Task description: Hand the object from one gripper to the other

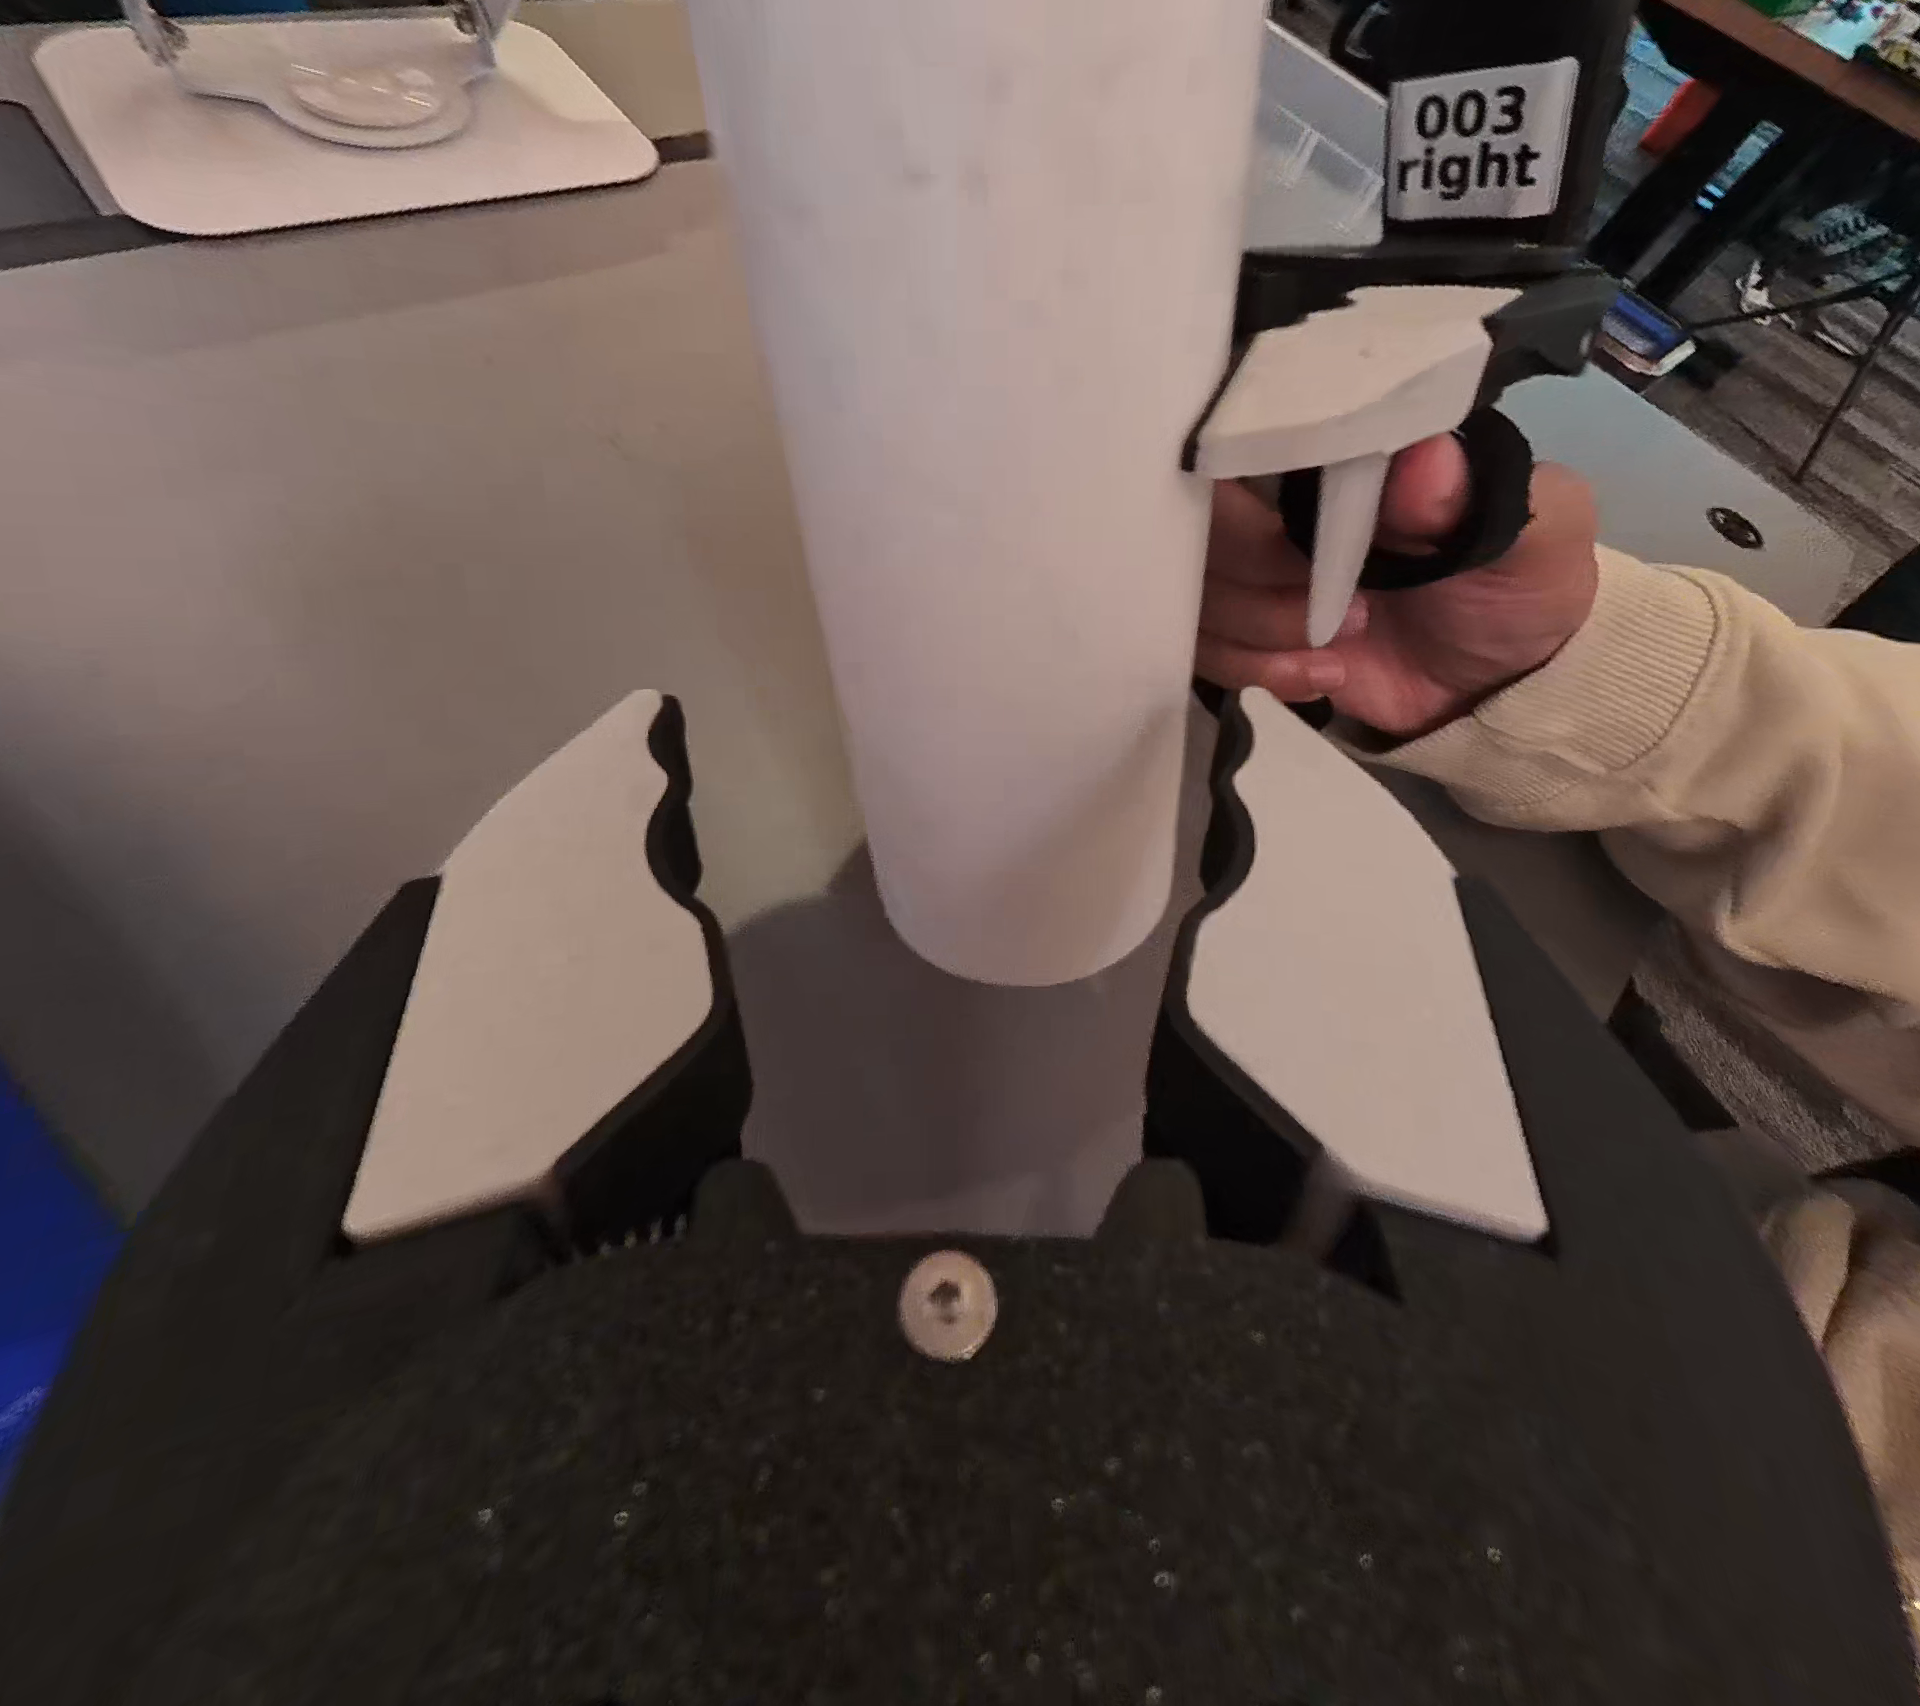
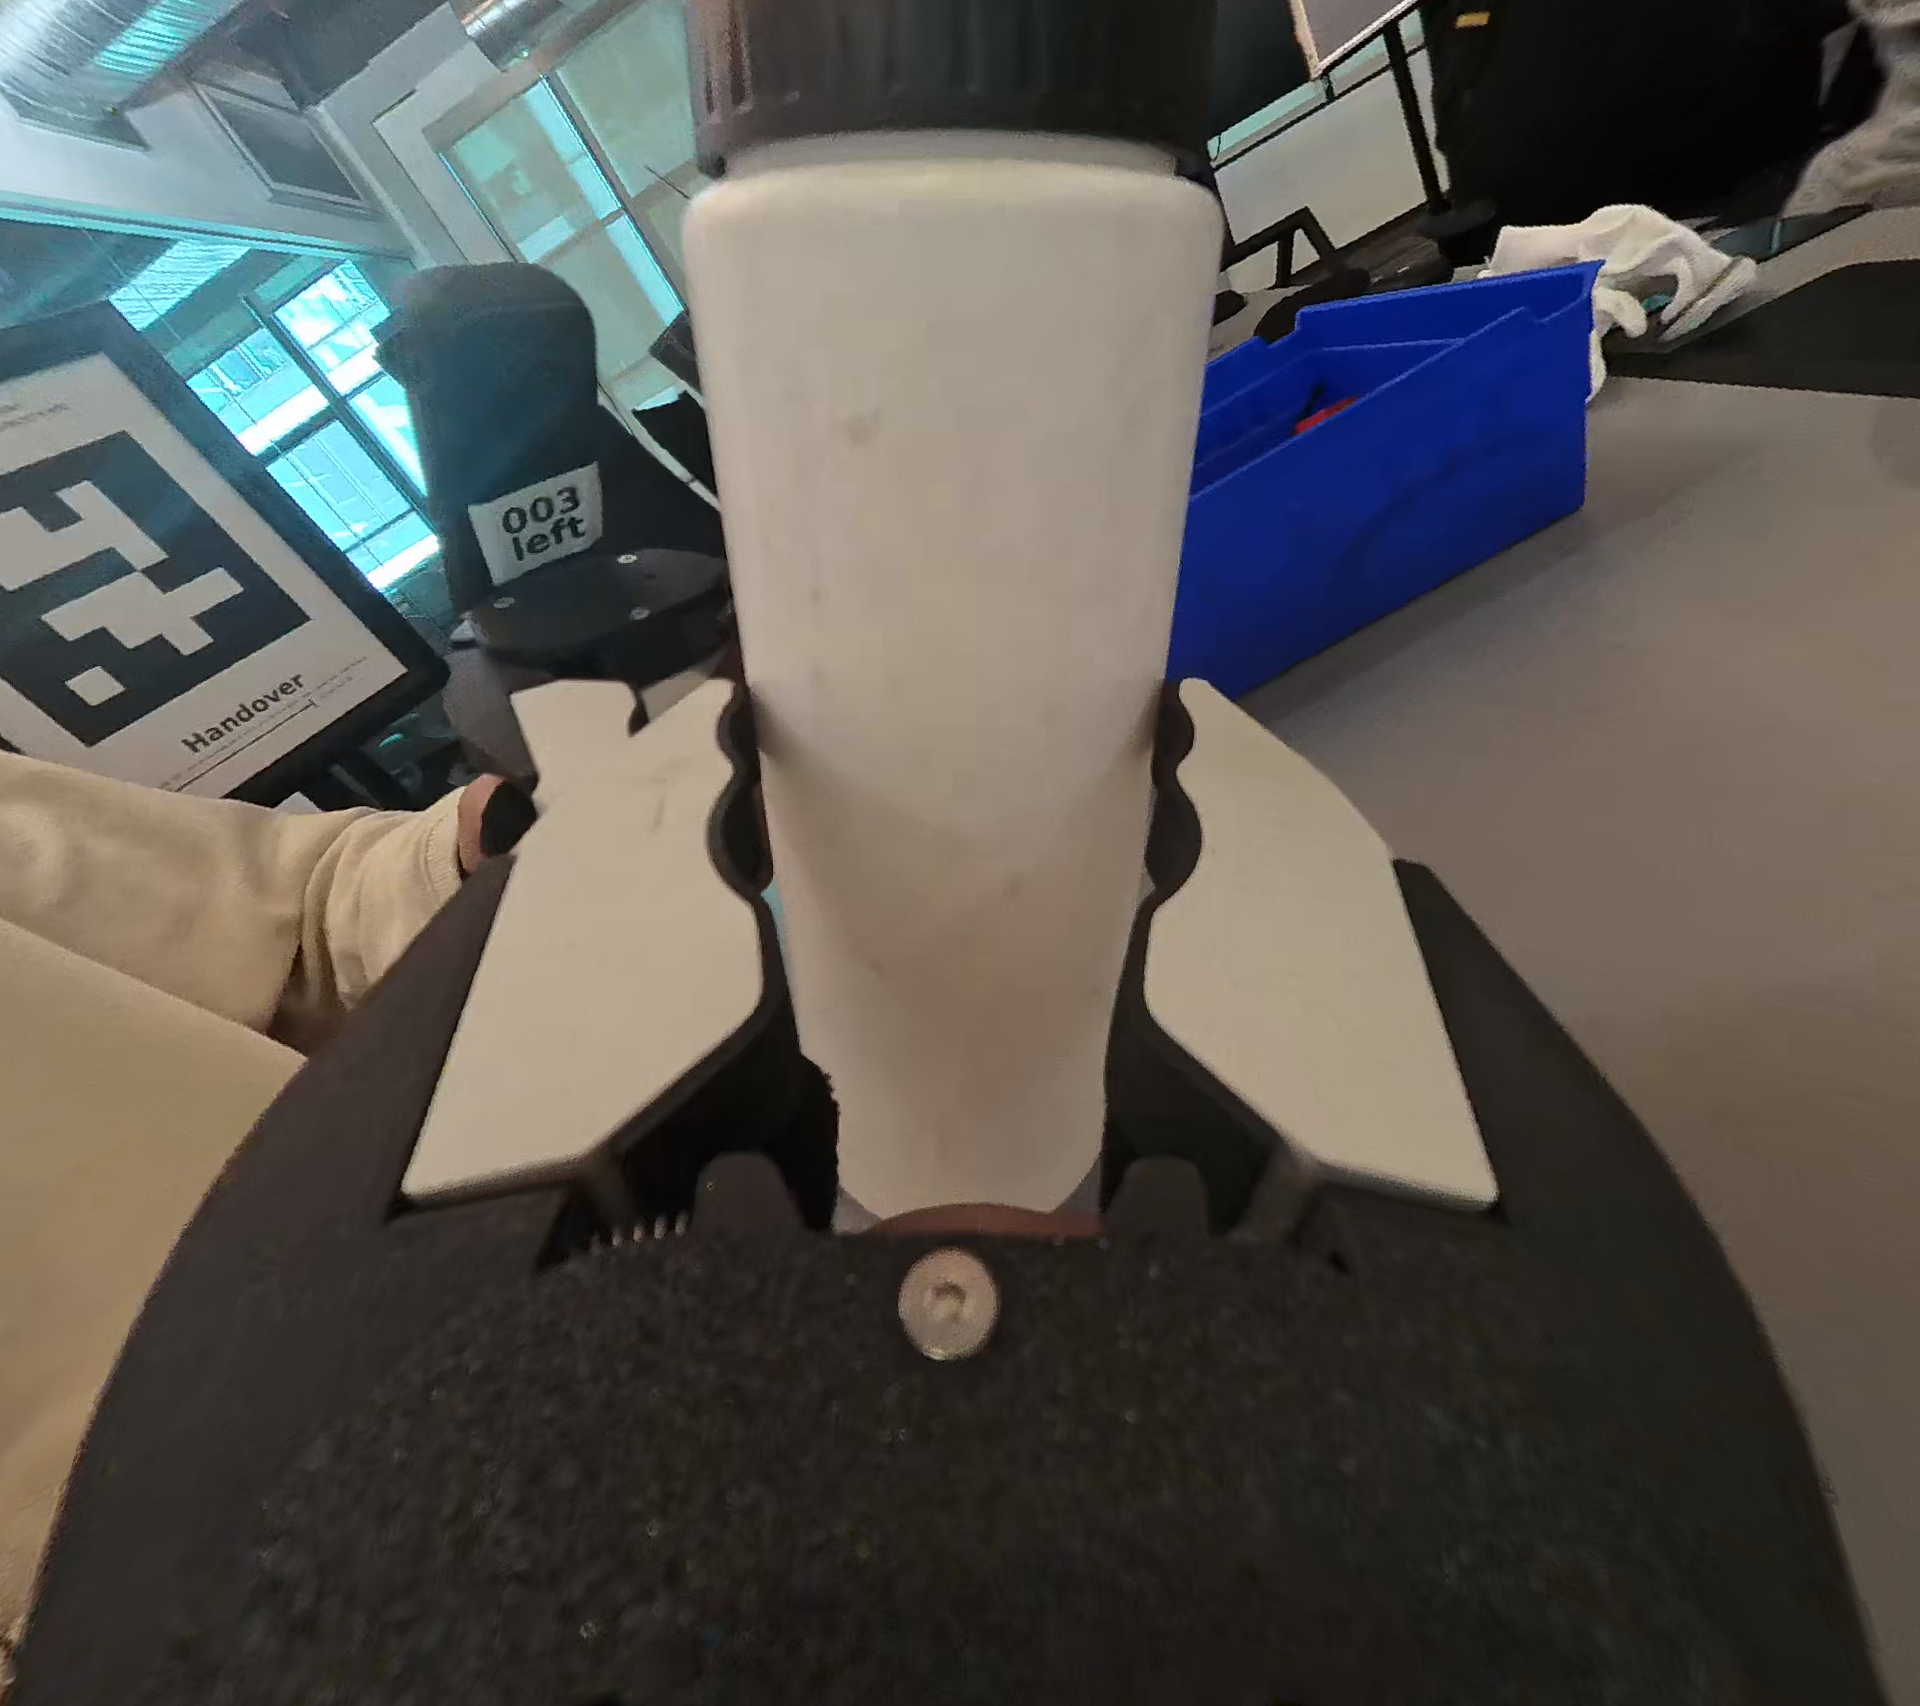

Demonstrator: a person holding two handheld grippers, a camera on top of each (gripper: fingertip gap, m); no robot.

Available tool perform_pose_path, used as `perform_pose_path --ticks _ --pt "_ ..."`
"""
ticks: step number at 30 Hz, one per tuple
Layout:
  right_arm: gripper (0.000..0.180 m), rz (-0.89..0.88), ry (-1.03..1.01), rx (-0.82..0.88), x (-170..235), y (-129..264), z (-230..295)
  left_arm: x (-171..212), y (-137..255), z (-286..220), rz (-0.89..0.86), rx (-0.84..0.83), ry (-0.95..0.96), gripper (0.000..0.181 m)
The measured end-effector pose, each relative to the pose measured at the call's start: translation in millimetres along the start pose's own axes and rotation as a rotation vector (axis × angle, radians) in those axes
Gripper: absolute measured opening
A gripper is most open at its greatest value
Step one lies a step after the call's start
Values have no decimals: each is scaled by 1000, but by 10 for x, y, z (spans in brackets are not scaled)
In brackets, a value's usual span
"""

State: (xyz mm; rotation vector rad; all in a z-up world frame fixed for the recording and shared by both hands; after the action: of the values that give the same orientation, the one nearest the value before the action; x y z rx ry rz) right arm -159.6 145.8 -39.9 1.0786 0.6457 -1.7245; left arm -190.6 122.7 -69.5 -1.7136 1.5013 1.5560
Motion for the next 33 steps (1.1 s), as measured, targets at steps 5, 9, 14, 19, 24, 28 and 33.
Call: perform_pose_path --ticks 5,9,14,19,24,28,33 --pt "72 18 -98 -100 67 -94 143 144 -136 -34 59 37 0 97" --pt "73 58 -98 -167 155 -163 321 206 -173 -135 96 144 5 98" --pt "73 95 -103 -166 213 -169 298 258 -149 -133 122 167 1 96" --pt "73 124 -57 -155 236 -152 273 267 -142 -120 128 149 -20 95" --pt "85 239 189 -9 277 -98 173 244 -108 -113 142 123 -68 93" --pt "84 355 493 168 58 140 35 285 -83 -67 206 62 -166 93" --pt "82 471 787 286 -460 468 193 322 -68 -20 270 -15 -273 93"
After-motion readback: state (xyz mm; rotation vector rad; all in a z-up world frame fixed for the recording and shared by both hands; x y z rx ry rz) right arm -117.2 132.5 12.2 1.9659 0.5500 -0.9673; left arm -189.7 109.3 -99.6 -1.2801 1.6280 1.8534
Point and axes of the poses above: each gripper's, where its closed fingertips meet, y back along the fingers, x out of its underside, z = x × y across the jaws, the point moved 1 cm from there along y, back along the fingers, and after that the axes turned 15 degrees about x, right-handed, at the moved point
